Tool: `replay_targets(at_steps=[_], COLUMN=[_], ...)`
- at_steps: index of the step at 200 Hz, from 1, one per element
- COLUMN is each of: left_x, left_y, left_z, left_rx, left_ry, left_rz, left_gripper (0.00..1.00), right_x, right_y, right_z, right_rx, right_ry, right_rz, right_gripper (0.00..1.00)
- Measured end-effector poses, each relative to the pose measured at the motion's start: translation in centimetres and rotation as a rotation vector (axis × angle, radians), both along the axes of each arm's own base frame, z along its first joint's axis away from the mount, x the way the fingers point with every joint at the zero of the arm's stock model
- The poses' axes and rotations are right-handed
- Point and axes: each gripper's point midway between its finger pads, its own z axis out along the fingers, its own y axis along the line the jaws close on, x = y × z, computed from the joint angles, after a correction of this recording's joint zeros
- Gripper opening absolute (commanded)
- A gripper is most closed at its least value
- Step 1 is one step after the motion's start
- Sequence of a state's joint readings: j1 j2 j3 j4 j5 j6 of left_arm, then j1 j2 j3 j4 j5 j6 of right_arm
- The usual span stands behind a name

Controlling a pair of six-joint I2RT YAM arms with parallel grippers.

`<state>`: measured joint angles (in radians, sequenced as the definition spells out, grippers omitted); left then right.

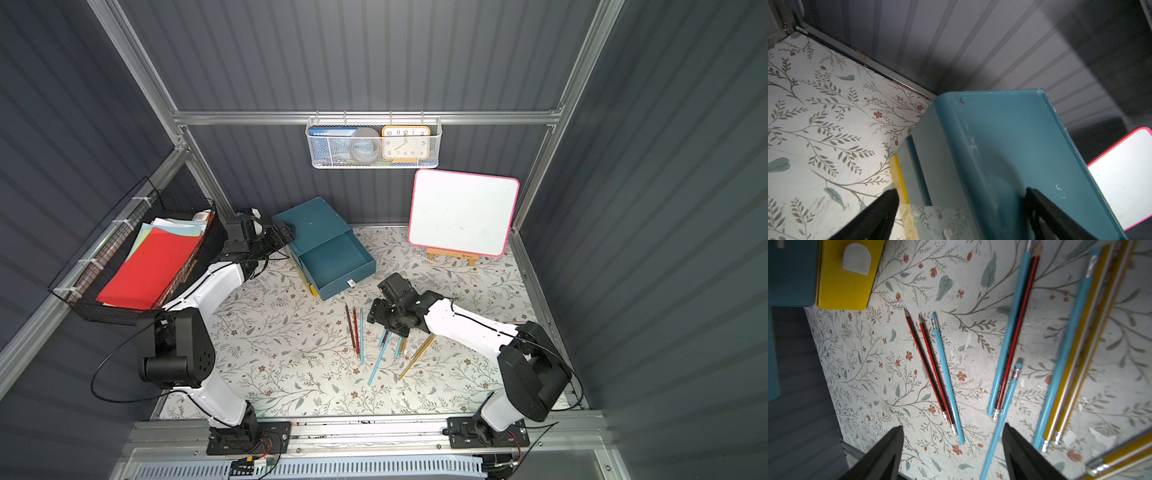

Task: Please place the pencils in the drawer according to their color
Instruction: Pick up the pencil from the center of the board.

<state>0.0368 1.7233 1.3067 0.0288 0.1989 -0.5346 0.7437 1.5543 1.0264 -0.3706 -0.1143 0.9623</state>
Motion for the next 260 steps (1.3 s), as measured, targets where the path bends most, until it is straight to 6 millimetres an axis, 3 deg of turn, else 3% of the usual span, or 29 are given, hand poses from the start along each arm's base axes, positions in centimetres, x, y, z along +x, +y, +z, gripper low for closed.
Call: replay_targets(at_steps=[50, 104, 158, 191, 226, 260], left_x=[0.0, 0.0, 0.0, 0.0, 0.0, 0.0], left_y=[0.0, 0.0, 0.0, 0.0, -0.1, -0.1], left_z=[0.0, 0.0, 0.0, 0.0, 0.0, 0.0], left_rx=[0.0, 0.0, 0.0, 0.0, -0.001, -0.001], left_ry=[0.0, -0.004, -0.006, -0.006, -0.007, -0.006], left_rz=[0.0, 0.0, 0.0, -0.001, -0.003, -0.004], left_gripper=[1.0, 1.0, 1.0, 1.0, 1.0, 1.0], right_x=[0.5, 1.1, 1.8, 1.5, 1.2, 1.5], right_y=[2.5, 3.5, 4.7, 4.5, 3.8, 4.2], right_z=[-1.9, -4.9, -5.8, -6.3, -7.8, -7.8], right_rx=[0.021, -0.049, -0.106, -0.155, -0.223, -0.239], right_ry=[-0.034, -0.028, -0.062, -0.072, -0.06, -0.075], right_rz=[0.034, 0.037, 0.049, 0.046, 0.04, 0.04], right_gripper=[0.71, 0.62, 0.55, 0.47, 0.46, 0.45])
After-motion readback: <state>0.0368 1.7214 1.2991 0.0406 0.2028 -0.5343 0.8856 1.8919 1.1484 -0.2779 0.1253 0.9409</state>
